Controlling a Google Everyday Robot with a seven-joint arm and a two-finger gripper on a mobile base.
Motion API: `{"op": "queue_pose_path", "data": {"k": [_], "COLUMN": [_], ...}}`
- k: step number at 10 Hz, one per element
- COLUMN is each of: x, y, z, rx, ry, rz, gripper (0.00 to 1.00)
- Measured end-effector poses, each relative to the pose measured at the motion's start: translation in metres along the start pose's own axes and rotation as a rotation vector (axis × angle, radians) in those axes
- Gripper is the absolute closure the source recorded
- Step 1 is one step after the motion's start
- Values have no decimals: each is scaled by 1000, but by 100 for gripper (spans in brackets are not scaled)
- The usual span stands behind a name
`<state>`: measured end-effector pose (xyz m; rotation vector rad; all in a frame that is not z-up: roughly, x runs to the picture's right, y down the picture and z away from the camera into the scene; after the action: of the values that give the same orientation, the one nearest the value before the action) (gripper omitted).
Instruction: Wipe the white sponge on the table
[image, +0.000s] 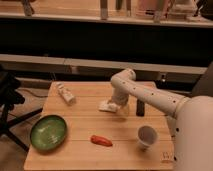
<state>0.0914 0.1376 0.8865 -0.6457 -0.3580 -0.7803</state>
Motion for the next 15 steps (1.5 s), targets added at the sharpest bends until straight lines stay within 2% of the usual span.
{"op": "queue_pose_path", "data": {"k": [11, 12, 14, 15], "x": [-17, -17, -19, -20], "y": [8, 8, 10, 12], "z": [8, 8, 9, 9], "rx": [-14, -15, -19, -21], "ry": [-18, -18, -16, -16], "rz": [-19, -18, -13, -9], "gripper": [20, 21, 29, 29]}}
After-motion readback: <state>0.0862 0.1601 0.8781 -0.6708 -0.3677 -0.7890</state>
